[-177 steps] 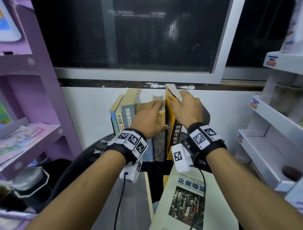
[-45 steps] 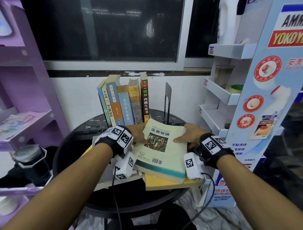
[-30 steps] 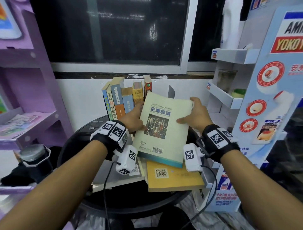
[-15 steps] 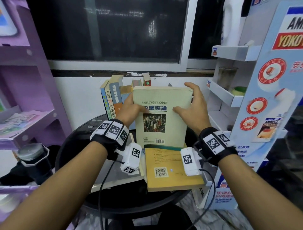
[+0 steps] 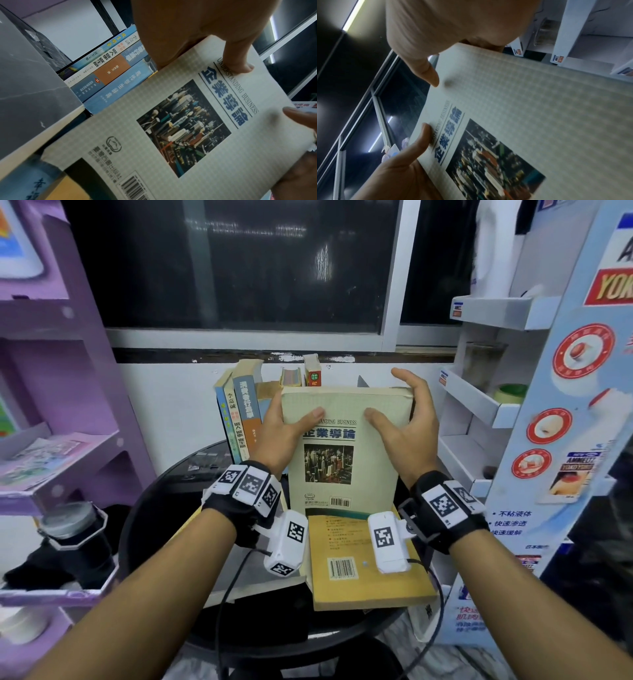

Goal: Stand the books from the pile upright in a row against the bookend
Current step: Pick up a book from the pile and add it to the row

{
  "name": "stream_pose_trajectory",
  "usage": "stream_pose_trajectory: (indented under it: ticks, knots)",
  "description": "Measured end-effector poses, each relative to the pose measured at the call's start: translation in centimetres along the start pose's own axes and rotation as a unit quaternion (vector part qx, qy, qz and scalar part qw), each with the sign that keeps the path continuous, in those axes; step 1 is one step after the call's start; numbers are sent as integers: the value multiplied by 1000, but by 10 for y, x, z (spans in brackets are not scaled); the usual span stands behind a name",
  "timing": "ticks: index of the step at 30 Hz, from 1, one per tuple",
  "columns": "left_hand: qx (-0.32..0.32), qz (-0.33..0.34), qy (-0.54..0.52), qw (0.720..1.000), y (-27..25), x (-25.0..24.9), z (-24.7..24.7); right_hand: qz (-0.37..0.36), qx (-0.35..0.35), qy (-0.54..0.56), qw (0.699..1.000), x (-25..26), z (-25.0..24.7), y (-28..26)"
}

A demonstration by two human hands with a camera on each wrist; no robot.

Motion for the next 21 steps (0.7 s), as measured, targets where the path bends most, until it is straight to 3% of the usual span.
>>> stream_pose_trajectory:
  ticks: [3,6,13,21]
  knots:
    - [-6,-2,-21,1000,0,2,-2,15,35,-21,999,4,3,13]
    - [-22,-14,-41,999,2,4,-5,69,116,-35,990,-1,5,26]
    - [-19,-20,-52,998,11,2,0,122,303,-81,942,9,11,31]
    - [-33,-37,-8,999,27,2,1,109,319,-170,926,21,20,30]
Point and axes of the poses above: each hand's wrist, its own y-axis towards the middle knuckle, its own z-axis out of the palm, x = y × z, the point moved 8 cm from there along y, towards the middle knuckle, and after that the axes turned 3 degrees about -z, right-handed, at the moved point
